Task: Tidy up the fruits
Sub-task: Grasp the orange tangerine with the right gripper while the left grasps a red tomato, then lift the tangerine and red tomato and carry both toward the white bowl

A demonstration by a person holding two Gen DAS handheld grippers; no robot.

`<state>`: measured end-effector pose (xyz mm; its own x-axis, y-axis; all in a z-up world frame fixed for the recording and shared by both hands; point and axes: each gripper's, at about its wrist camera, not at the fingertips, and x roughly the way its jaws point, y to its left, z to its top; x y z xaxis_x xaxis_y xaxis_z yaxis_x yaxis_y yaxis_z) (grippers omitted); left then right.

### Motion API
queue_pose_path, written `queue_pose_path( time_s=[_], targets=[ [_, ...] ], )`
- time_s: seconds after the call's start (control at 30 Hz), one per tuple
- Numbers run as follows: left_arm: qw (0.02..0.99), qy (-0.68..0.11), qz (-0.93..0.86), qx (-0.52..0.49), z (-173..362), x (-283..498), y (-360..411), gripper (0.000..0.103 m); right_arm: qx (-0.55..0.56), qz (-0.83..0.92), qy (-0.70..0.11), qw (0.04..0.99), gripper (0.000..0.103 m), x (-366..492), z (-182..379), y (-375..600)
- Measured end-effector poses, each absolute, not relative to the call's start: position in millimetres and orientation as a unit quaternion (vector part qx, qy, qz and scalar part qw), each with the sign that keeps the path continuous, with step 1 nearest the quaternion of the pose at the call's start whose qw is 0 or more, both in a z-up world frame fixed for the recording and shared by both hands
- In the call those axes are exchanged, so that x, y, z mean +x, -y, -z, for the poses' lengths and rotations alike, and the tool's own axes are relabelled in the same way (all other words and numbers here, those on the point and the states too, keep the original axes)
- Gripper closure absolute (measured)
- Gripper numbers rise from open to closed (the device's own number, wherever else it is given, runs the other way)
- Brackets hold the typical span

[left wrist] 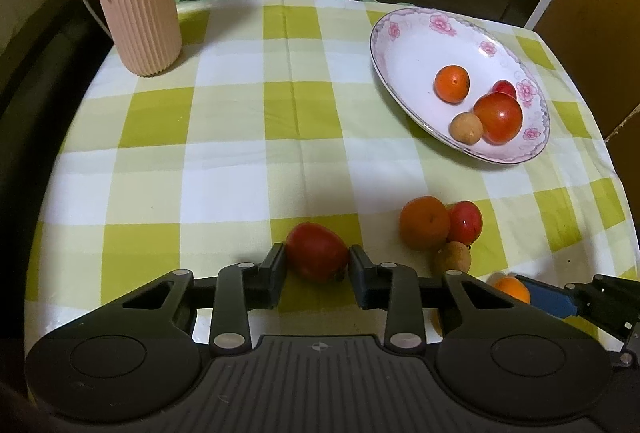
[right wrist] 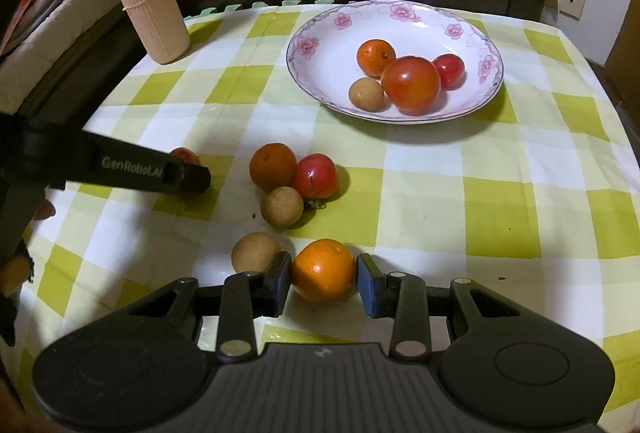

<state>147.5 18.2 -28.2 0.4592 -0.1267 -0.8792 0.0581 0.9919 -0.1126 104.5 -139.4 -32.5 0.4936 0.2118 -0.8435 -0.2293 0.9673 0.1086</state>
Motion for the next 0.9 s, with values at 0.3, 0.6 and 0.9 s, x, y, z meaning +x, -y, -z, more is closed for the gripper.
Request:
queue_pose_path(
  time_s=[0.3,0.6,0.9],
  targets=[
    [0.851,-0.519,0.065,-0.033,25.1,141.8,-15.4,0.062,-0.001,-0.127,-0.486,0.865,0.07,104.2,29.1,143.9],
    [0.851,-0.519,0.082,-0.026,20.2,133.7,-10.4,0.062,0.01,-0.124,-0.482,0.867,0.07,103.8,25.4,149.5],
    [0.847,-0.522,0.103,0.008,17.7,112.8,3.8,0.062,0.008,-0.118,-0.484,0.867,0.07,105.2,25.5,150.1]
  ],
)
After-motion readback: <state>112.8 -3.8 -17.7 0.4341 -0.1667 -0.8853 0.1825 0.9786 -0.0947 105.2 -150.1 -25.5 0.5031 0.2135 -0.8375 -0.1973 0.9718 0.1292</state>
